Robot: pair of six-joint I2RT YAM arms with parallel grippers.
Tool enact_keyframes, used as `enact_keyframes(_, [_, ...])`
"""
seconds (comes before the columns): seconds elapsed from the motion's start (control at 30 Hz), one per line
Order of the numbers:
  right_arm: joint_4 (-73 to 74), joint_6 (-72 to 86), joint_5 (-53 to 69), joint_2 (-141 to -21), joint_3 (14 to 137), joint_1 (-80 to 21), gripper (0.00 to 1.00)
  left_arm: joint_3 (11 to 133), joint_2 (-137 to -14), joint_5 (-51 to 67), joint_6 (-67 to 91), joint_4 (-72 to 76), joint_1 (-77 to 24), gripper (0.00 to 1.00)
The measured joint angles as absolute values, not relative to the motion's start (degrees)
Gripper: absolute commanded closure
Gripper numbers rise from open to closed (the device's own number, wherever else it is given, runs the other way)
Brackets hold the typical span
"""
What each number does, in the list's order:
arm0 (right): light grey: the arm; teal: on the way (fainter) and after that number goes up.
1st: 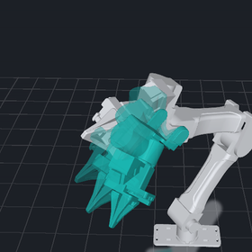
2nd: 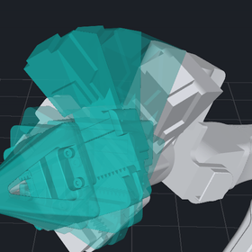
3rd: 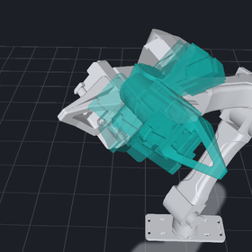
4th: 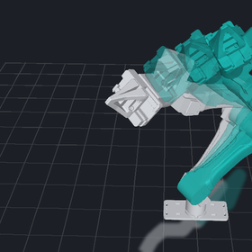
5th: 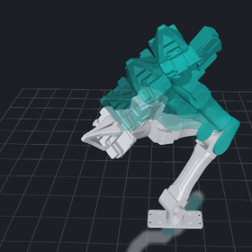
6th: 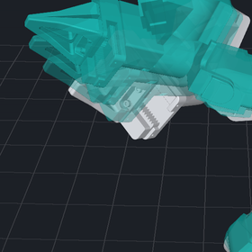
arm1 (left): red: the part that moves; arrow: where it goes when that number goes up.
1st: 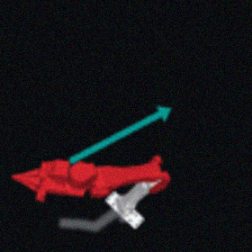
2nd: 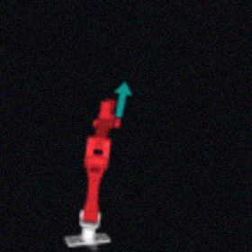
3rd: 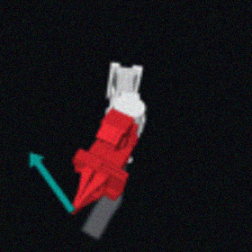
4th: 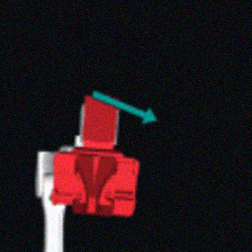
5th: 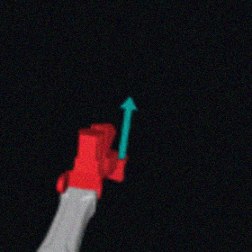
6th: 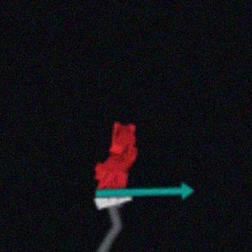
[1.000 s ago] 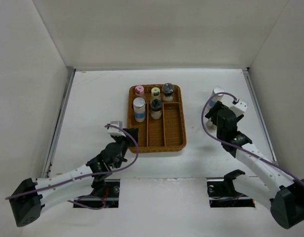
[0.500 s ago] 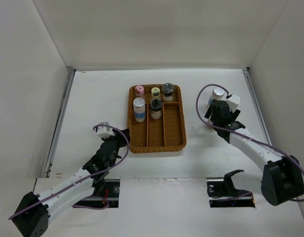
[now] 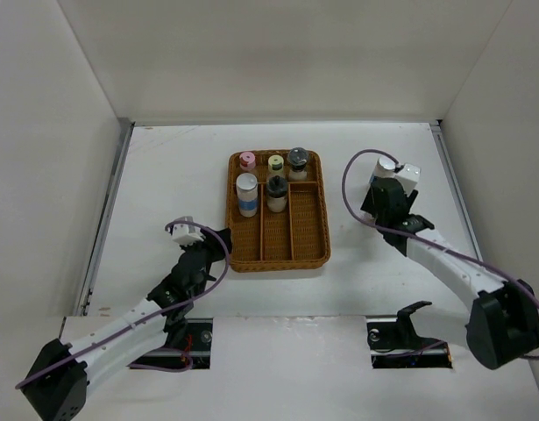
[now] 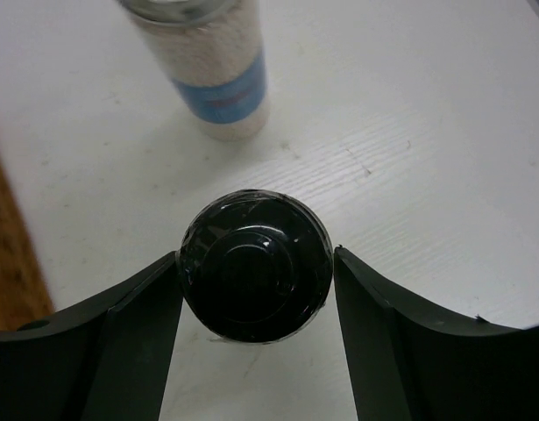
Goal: Organize the condiment bottles
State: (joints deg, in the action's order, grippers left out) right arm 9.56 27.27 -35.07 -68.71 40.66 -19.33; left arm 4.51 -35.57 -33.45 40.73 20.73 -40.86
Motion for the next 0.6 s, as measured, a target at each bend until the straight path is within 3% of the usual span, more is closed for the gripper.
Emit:
enact_keyframes(0.27, [8.4, 25.8, -35.0, -62.9, 49.4, -35.8, 0.52, 4.0, -36.6, -33.8, 41.8, 21.8, -38.9, 0.53])
enact_keyframes(0.6, [2.5, 25.6, -30.7, -78.6, 59.1, -53.1, 0.51, 3.6, -37.7, -34.1, 42.6, 22.2, -37.9, 0.53])
